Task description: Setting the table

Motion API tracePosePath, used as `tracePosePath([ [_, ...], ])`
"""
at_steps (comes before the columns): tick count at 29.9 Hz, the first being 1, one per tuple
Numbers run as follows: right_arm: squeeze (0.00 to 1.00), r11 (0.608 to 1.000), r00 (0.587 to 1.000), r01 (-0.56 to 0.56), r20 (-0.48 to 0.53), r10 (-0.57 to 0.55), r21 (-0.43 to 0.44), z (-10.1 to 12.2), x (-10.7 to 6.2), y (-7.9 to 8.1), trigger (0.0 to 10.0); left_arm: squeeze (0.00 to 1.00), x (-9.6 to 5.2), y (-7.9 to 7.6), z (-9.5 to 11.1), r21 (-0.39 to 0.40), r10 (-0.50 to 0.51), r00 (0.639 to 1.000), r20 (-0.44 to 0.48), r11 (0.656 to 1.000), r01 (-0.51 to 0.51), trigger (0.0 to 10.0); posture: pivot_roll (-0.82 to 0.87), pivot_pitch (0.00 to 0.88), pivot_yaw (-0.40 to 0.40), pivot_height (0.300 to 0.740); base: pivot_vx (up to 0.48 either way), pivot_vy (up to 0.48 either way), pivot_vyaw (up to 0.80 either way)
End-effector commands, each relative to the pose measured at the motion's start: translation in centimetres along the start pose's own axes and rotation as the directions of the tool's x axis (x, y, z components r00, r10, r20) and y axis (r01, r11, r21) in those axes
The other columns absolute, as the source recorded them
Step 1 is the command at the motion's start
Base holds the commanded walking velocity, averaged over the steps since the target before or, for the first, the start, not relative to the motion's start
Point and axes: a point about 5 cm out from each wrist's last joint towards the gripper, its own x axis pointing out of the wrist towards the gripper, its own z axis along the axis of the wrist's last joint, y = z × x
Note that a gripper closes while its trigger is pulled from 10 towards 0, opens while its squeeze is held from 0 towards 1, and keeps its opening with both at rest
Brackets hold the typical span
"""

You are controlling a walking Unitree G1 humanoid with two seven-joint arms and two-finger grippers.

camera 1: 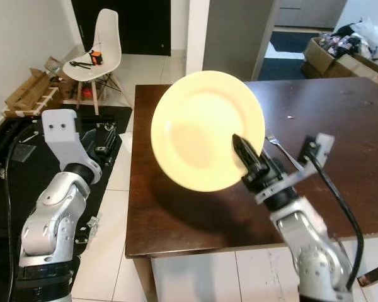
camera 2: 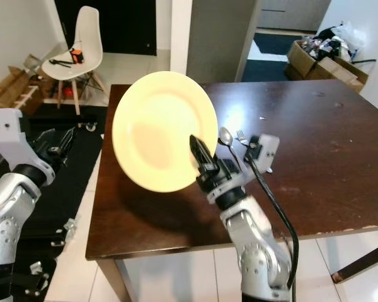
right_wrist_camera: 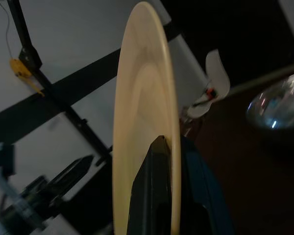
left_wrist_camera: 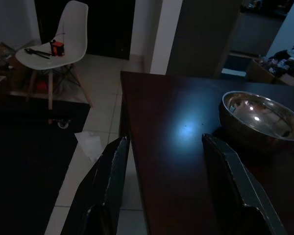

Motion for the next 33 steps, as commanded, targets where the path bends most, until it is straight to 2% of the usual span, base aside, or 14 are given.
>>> tracePosePath([
  [1,0.0,1.0,1.0,-0.003,0.026,0.002,0.03,0.3,0.0,0.3,10.0,0.0,0.2,-0.1,-0.4,0.009,0.016,1.0,-0.011,1.0,-0.015,10.0,-0.05,0.0,0.063,0.74,0.0,0.0,0.0],
  [3,0.0,0.999,0.999,0.005,0.039,-0.006,0.041,0.6,0.1,0.2,10.0,0.0,0.6,-0.7,-0.6,0.014,0.013,1.0,-0.008,1.0,-0.012,10.0,-0.05,0.0,0.069,0.74,0.0,0.0,0.0],
  [6,0.0,0.999,0.999,0.034,0.038,-0.034,-0.002,0.8,0.1,-0.3,10.0,0.0,0.8,-1.4,-1.1,0.013,0.002,1.0,-0.019,1.0,-0.001,10.0,-0.07,0.0,0.069,0.74,0.0,0.0,0.0],
  [13,0.0,0.998,0.997,0.064,0.032,-0.064,-0.026,1.0,-0.2,-0.4,10.0,0.0,1.8,-2.8,-1.8,-0.002,-0.017,1.0,-0.024,1.0,0.017,10.0,-0.1,0.0,0.054,0.74,0.0,0.0,0.0],
  [22,0.0,0.998,0.999,0.052,0.019,-0.051,-0.029,1.0,0.1,-0.1,10.0,0.0,1.6,-2.8,-1.2,0.006,-0.01,1.0,0.002,1.0,0.01,10.0,-0.04,0.0,0.044,0.74,0.0,0.0,0.0],
  [26,0.0,0.999,0.999,0.043,0.027,-0.042,-0.019,1.2,0.7,-0.4,10.0,0.0,1.6,-2.8,-0.8,0.015,-0.004,1.0,0.015,1.0,0.004,10.0,-0.02,0.0,0.031,0.74,0.0,0.0,-0.8],
  [29,0.0,0.999,0.999,0.027,0.028,-0.026,-0.02,1.0,1.5,0.0,10.0,0.0,1.7,-2.8,-0.9,0.021,-0.007,1.0,0.018,1.0,0.007,10.0,-0.04,0.0,0.035,0.74,0.0,0.0,-0.8],
  [33,0.0,1.0,0.999,0.022,0.033,-0.022,-0.016,1.0,1.6,0.3,10.0,0.0,1.8,-3.1,-1.1,0.026,-0.015,1.0,0.016,1.0,0.015,10.0,-0.03,0.0,0.031,0.74,0.0,0.0,-0.8],
])
